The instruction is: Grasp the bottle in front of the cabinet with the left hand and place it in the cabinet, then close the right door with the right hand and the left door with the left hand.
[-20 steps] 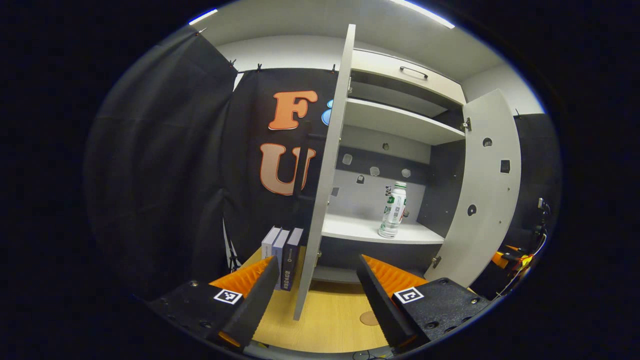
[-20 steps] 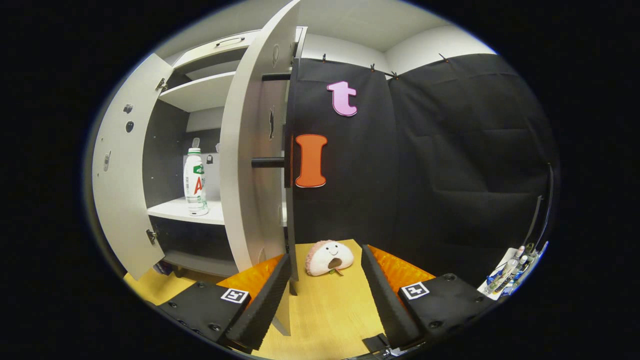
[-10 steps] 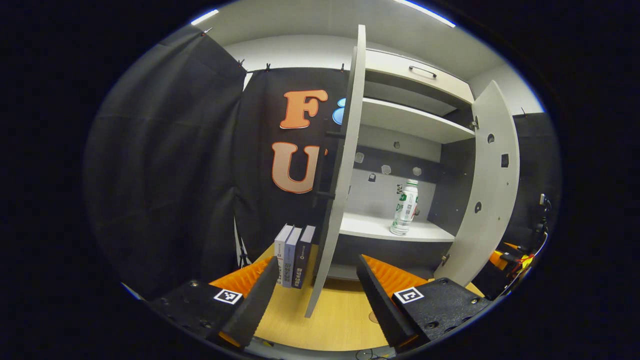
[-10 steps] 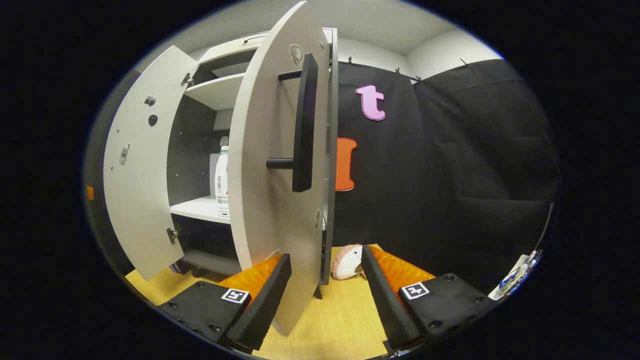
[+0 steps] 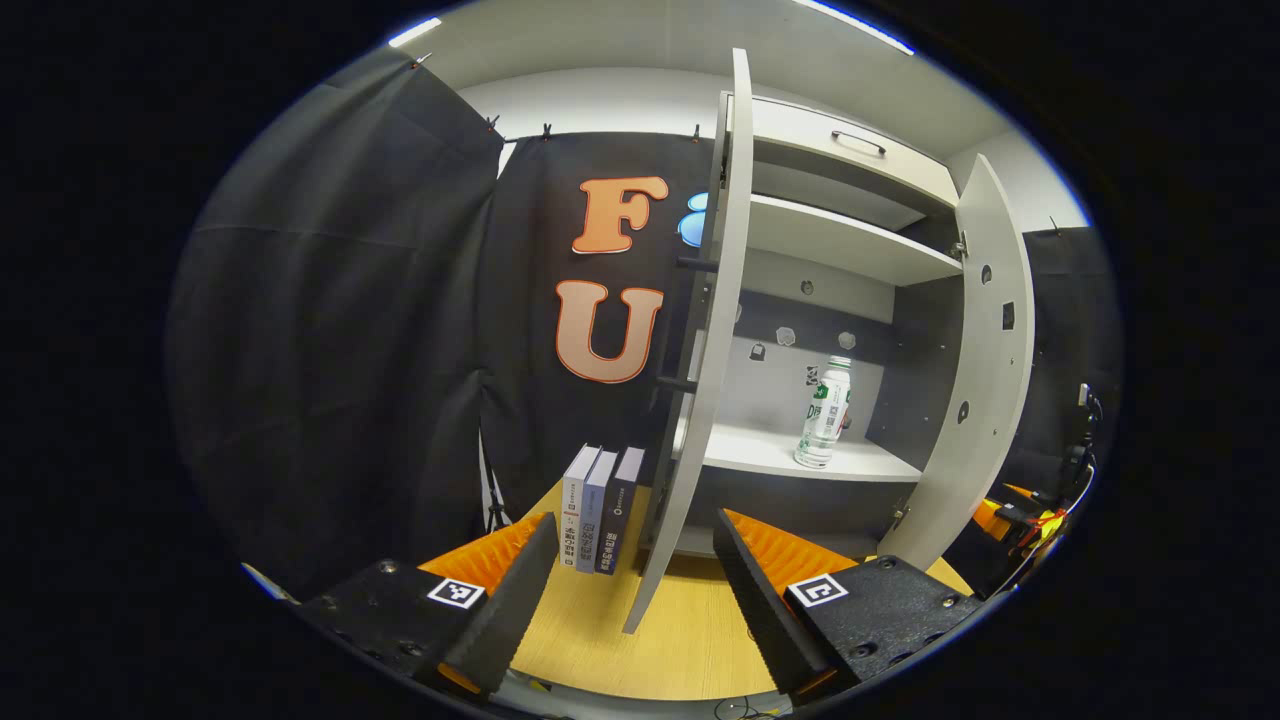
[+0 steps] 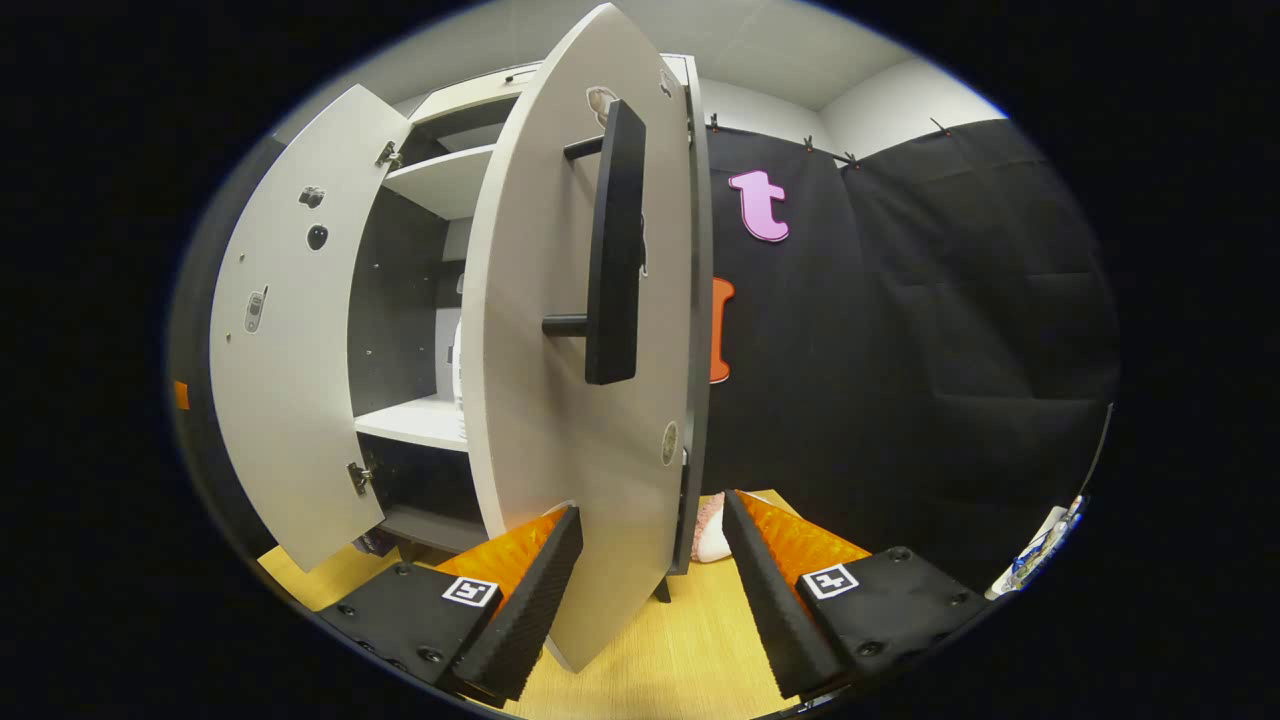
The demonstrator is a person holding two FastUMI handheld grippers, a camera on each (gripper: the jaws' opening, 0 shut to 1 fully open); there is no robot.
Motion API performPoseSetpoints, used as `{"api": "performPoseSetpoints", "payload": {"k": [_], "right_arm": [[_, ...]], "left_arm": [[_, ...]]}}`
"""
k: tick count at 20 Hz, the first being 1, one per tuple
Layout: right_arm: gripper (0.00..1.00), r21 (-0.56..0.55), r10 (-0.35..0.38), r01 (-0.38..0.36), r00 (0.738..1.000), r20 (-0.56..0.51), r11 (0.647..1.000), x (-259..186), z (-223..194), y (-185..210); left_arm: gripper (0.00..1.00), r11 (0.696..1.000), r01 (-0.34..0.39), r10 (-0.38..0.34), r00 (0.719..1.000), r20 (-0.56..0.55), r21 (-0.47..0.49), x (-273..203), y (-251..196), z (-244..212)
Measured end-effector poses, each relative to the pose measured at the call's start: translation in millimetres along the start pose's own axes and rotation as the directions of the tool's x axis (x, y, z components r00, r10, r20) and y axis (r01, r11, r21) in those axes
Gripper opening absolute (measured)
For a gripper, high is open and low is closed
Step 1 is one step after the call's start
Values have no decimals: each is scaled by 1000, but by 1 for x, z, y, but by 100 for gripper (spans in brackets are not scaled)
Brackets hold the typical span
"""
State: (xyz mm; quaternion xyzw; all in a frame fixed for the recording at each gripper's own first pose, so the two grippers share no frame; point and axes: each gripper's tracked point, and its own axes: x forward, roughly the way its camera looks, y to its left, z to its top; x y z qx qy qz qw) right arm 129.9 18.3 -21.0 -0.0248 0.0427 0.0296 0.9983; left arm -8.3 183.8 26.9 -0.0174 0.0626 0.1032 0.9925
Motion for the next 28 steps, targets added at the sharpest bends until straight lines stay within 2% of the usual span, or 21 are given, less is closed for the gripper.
{"api": "performPoseSetpoints", "payload": {"k": [1,2,3,9,13,22,28], "right_arm": [[87,-10,6,-6,1000,-1,1000,2,-1,6],[87,-21,10,-10,1000,0,1000,4,-1,10],[94,-32,14,-14,1000,6,999,7,0,15],[96,-73,74,-74,997,-5,995,26,-2,51],[96,-94,89,-88,996,8,992,25,4,60],[96,-99,65,-63,998,18,993,12,12,39],[96,-94,43,-41,999,19,995,1,17,24]], "left_arm": [[95,1000,-3,3,1000,0,1,1,1,-1],[95,1000,-7,7,1000,-1,1,1,4,-1],[95,1000,-11,11,1000,-2,0,2,7,-2],[95,999,-41,41,999,-12,-26,6,22,-6],[95,998,-64,64,998,-12,-16,15,32,-7],[95,996,-86,86,996,2,38,64,45,-8],[95,993,-112,112,994,13,27,94,59,-9]]}}
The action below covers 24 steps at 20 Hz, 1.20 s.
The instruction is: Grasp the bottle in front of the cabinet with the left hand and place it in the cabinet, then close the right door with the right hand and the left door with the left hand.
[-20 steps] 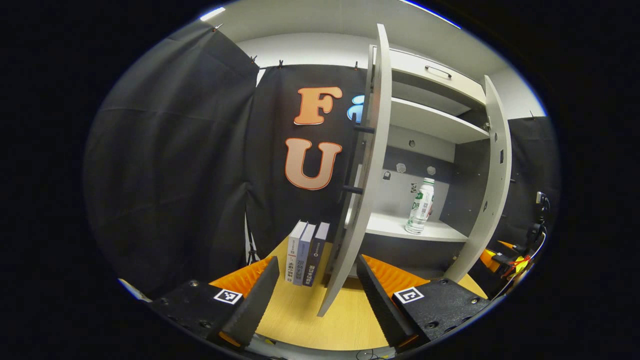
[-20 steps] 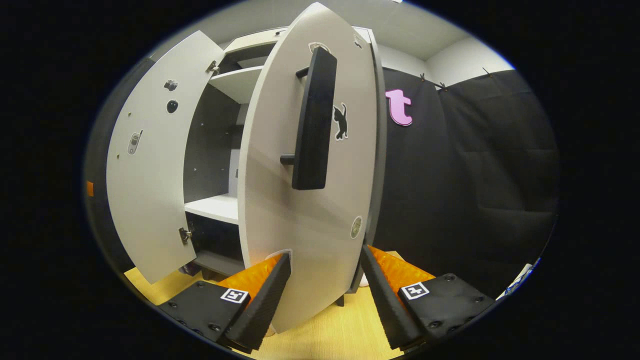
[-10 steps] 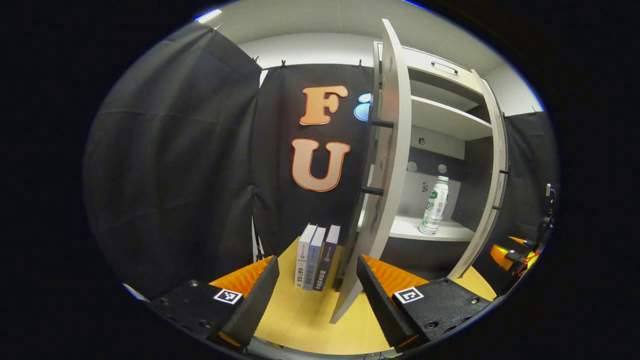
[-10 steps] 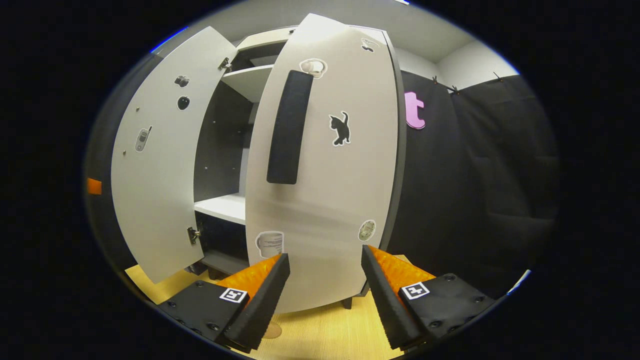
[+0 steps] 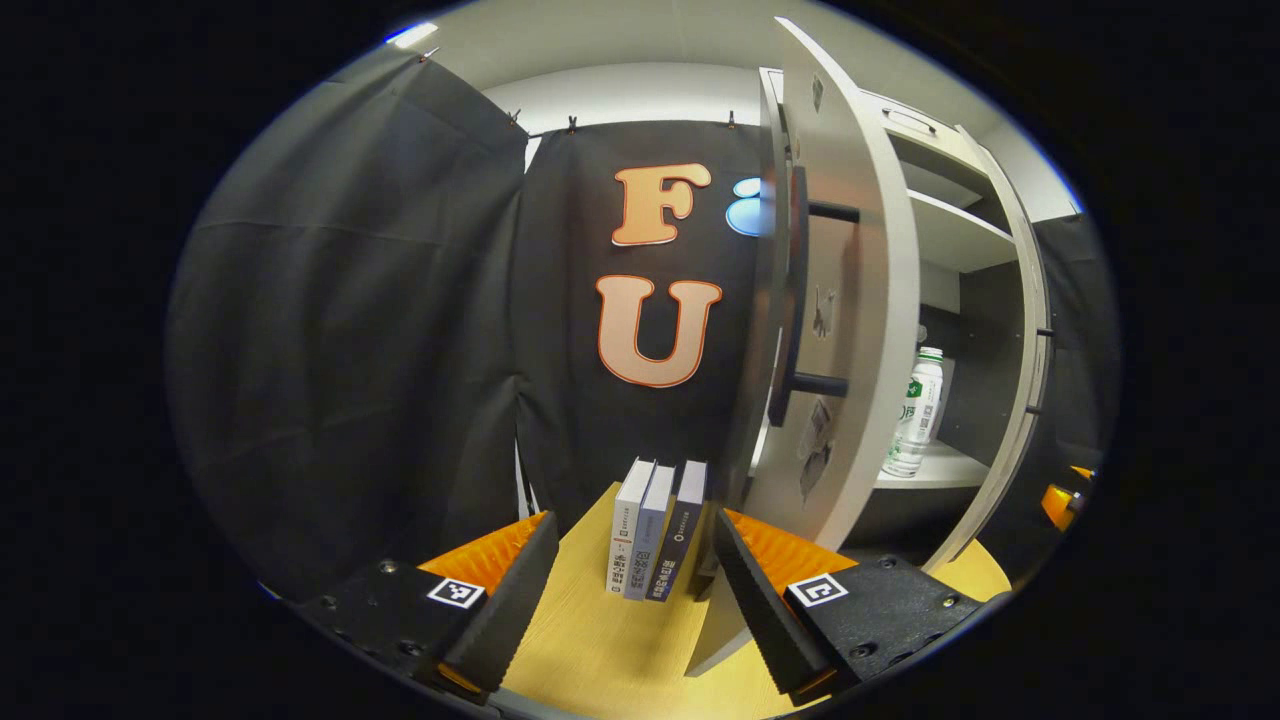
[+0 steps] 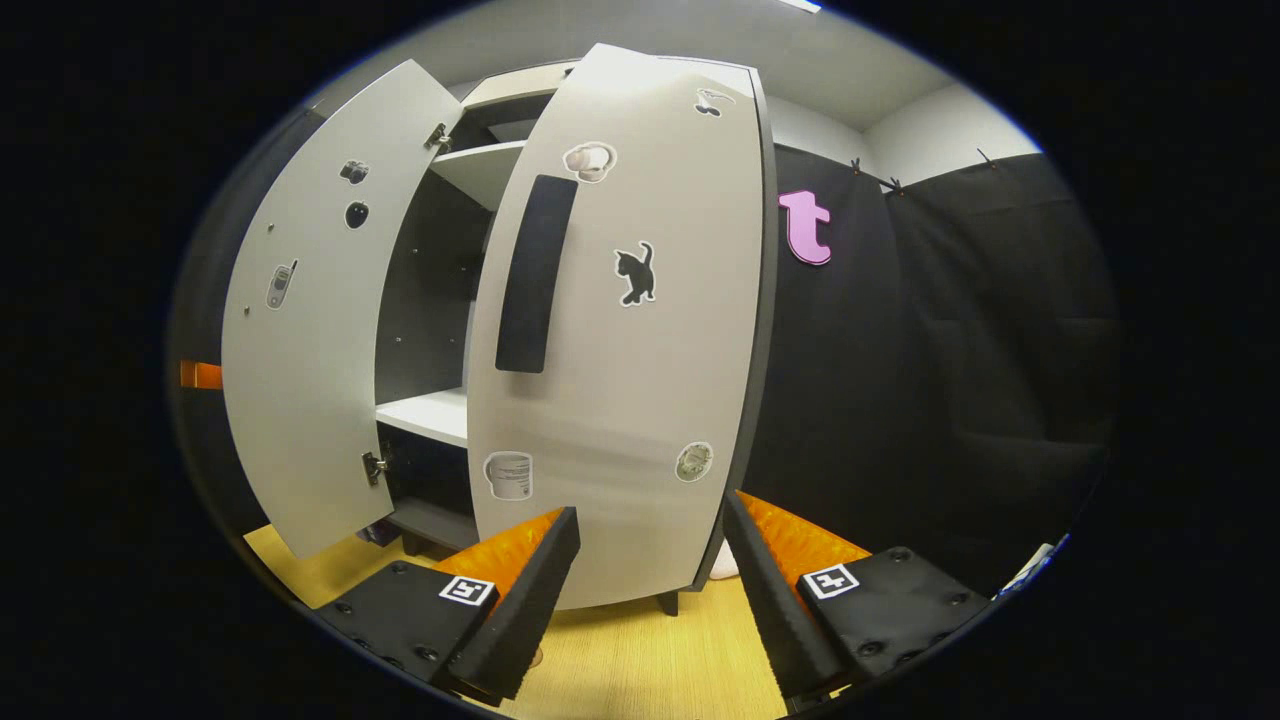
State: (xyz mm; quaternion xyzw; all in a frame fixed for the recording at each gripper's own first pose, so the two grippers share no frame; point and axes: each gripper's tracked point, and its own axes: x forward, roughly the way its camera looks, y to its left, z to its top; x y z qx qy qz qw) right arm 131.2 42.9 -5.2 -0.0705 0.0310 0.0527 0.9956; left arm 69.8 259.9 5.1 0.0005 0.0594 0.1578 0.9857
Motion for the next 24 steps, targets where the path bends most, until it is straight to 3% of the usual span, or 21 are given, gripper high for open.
{"api": "performPoseSetpoints", "payload": {"k": [18,24], "right_arm": [[96,42,-56,56,998,-6,998,-27,4,-31],[96,49,-60,60,998,0,997,-32,4,-39]], "left_arm": [[95,999,24,-24,1000,-5,23,14,-15,-7],[94,1000,24,-24,1000,-11,-19,7,-28,-12]]}}
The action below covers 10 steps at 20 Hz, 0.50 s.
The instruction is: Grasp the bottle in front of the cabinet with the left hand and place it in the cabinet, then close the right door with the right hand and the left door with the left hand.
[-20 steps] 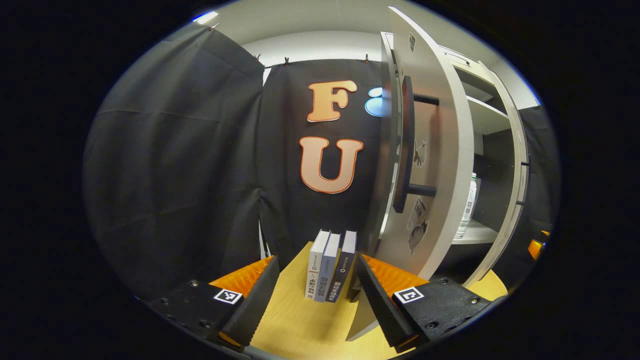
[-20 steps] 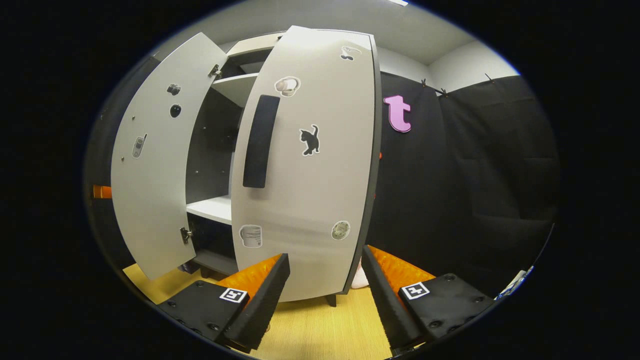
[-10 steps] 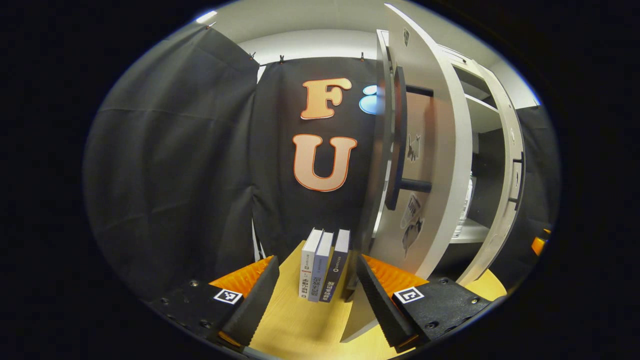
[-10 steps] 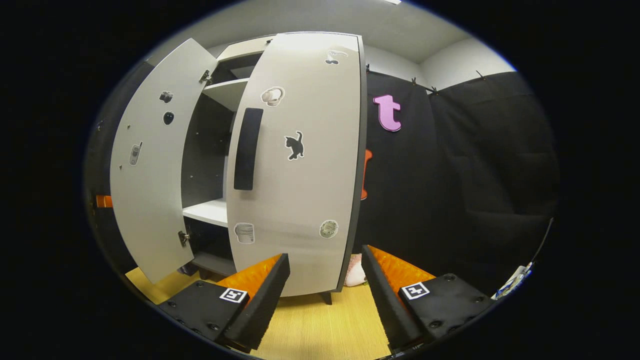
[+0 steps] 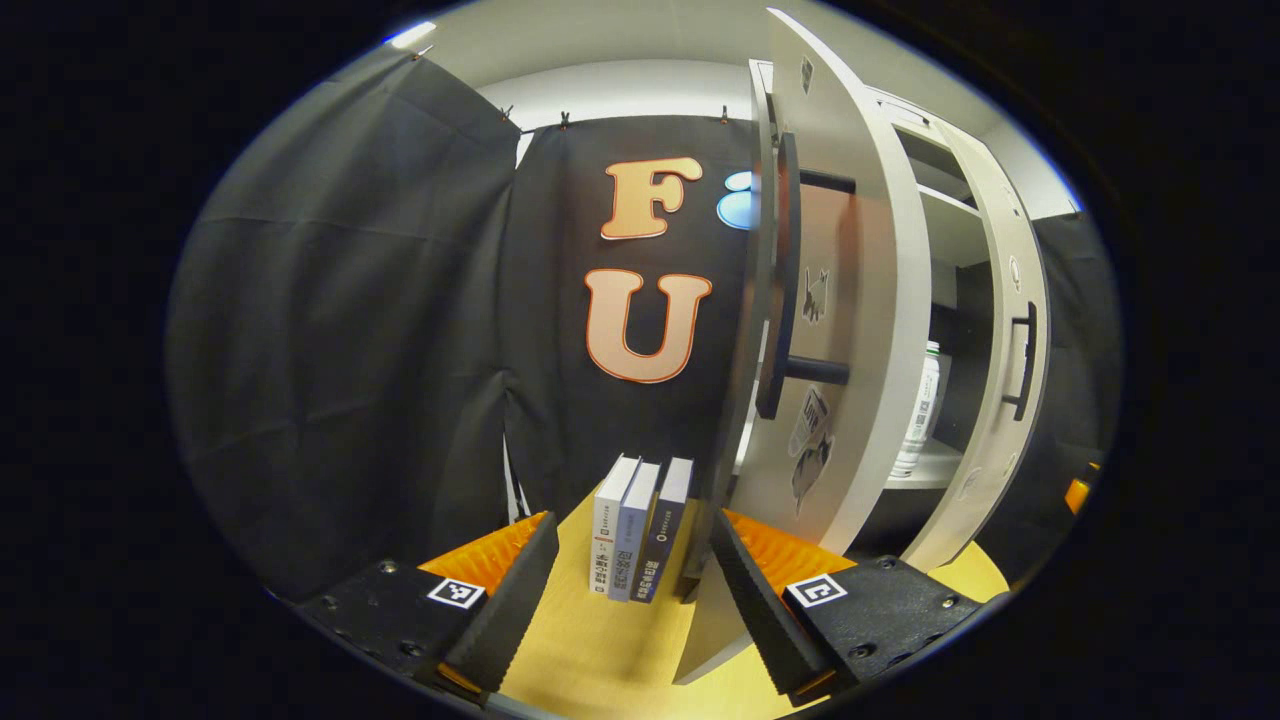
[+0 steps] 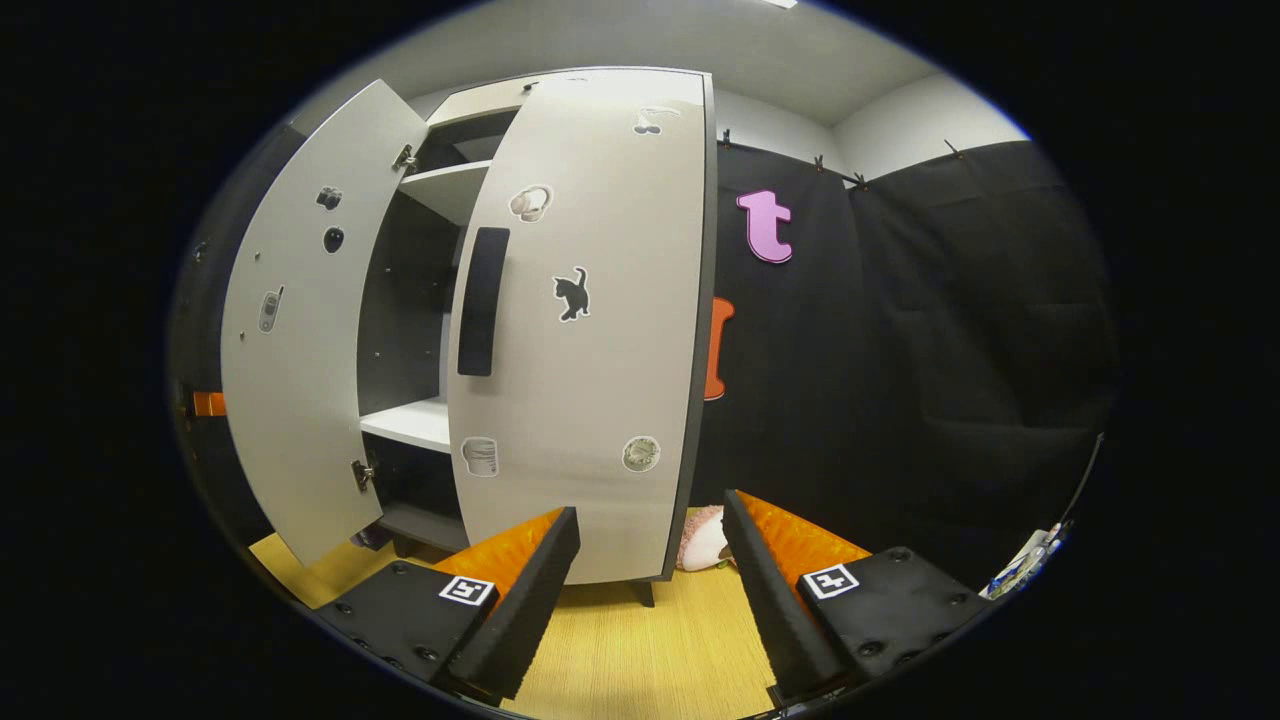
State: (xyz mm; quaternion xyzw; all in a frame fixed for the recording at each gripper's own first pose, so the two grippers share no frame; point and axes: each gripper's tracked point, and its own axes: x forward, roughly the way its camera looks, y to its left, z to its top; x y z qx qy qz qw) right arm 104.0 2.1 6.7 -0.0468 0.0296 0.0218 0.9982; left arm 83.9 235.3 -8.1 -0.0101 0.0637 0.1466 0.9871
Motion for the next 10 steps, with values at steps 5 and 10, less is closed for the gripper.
{"api": "performPoseSetpoints", "payload": {"k": [5,10], "right_arm": [[96,4,-14,14,1000,-2,1000,-5,-4,-9],[96,16,-35,35,999,4,999,-13,-3,-22]], "left_arm": [[95,999,54,-54,998,-8,5,-3,-25,-3],[95,992,122,-122,992,-17,36,-2,-60,-6]]}}
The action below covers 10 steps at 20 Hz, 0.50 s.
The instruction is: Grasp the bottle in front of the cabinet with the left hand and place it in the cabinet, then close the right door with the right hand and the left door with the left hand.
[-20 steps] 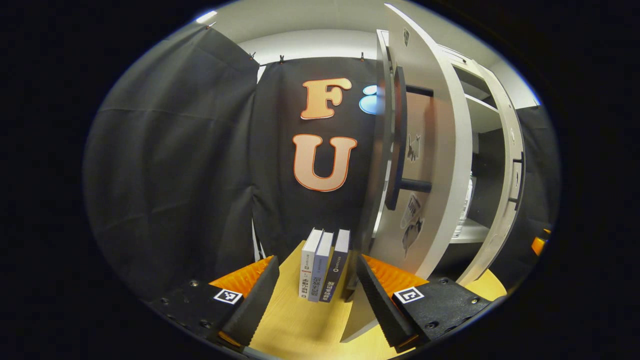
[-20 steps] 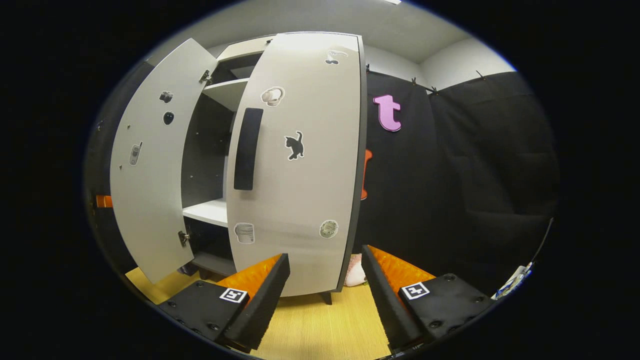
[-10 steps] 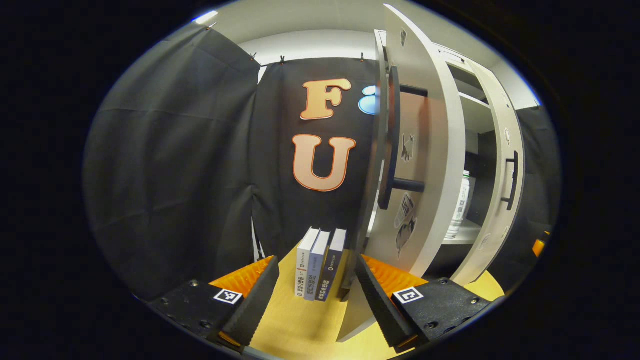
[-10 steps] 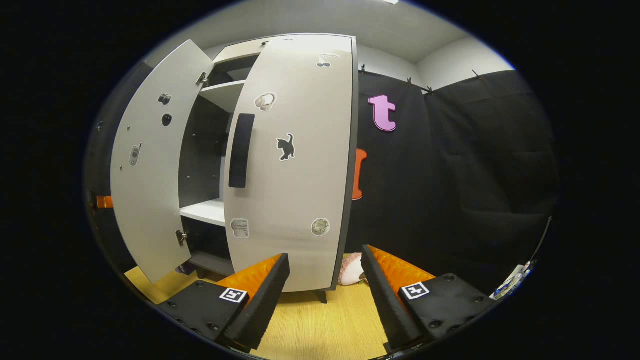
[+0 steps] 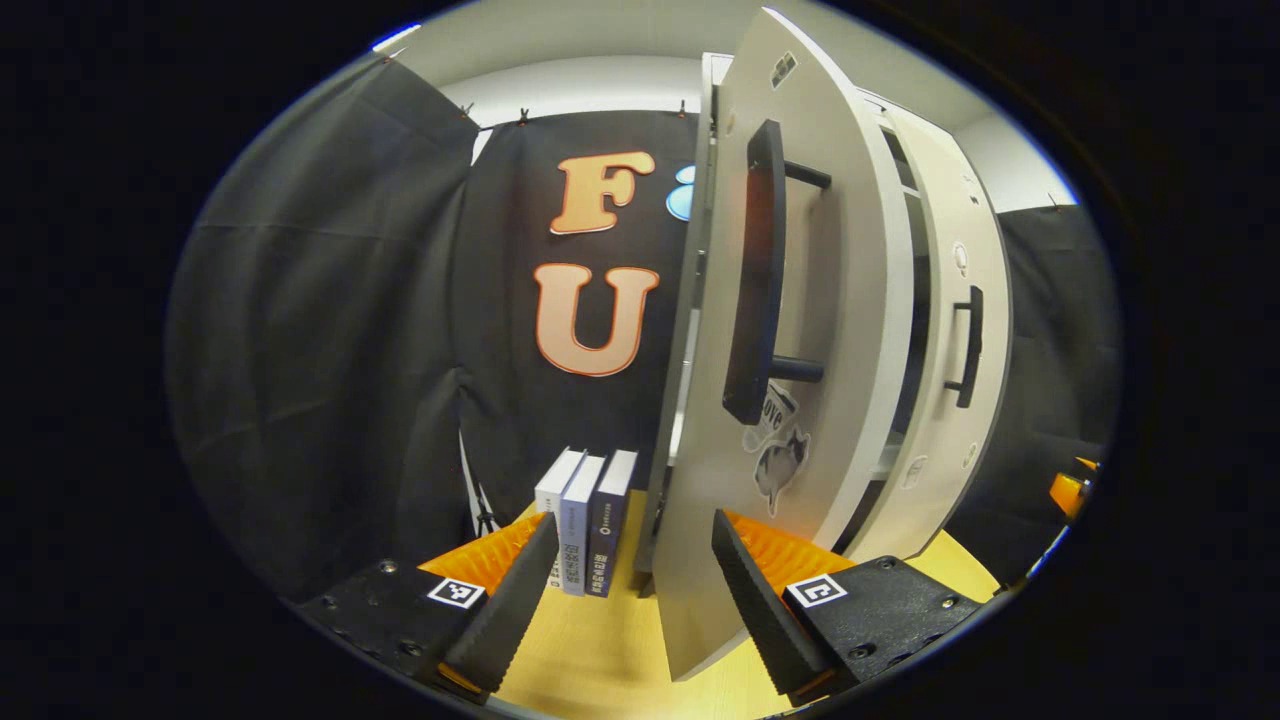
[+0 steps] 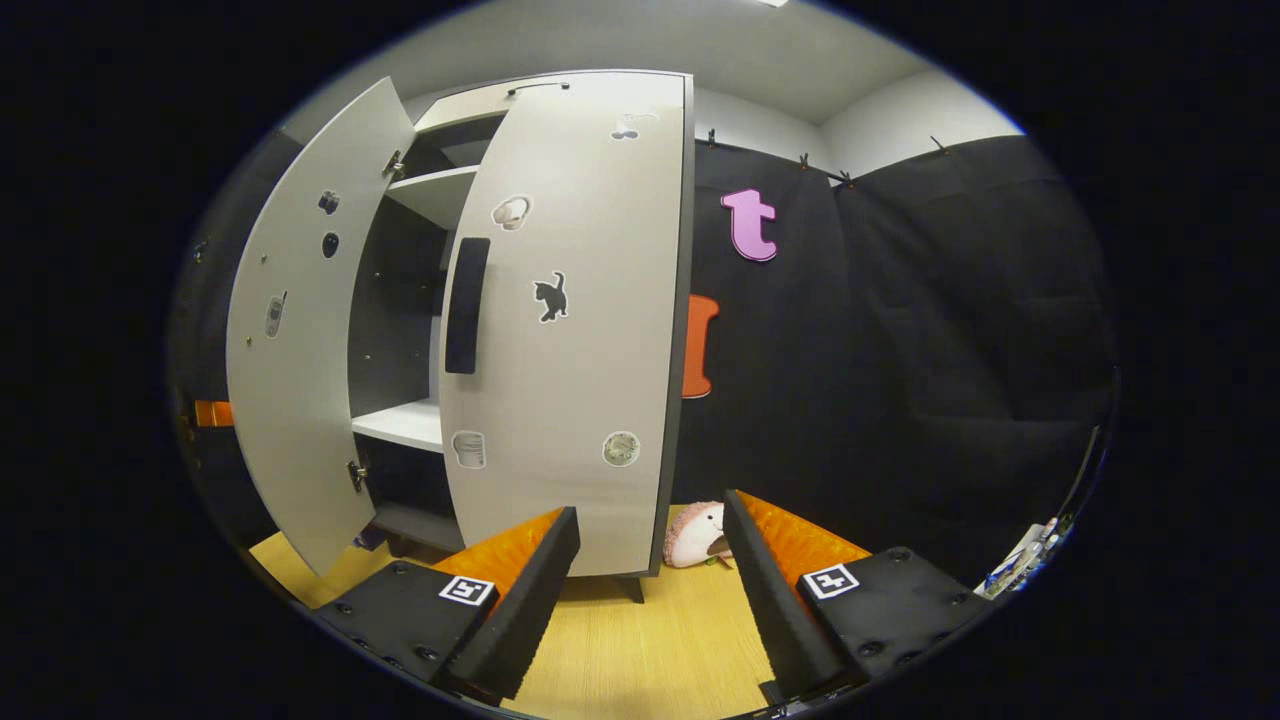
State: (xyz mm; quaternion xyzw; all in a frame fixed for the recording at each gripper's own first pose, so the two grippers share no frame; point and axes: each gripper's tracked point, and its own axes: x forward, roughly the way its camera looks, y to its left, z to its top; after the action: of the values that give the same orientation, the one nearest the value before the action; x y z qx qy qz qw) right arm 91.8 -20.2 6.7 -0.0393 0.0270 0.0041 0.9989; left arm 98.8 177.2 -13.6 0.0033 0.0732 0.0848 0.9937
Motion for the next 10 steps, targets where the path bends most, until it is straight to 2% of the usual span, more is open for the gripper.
{"api": "performPoseSetpoints", "payload": {"k": [6,10], "right_arm": [[96,2,-46,46,999,12,999,-10,2,-24],[96,15,-76,76,997,14,997,-16,3,-40]], "left_arm": [[95,997,77,-77,997,-2,17,11,-37,-1],[95,996,93,-92,996,-7,19,17,-50,-3]]}}
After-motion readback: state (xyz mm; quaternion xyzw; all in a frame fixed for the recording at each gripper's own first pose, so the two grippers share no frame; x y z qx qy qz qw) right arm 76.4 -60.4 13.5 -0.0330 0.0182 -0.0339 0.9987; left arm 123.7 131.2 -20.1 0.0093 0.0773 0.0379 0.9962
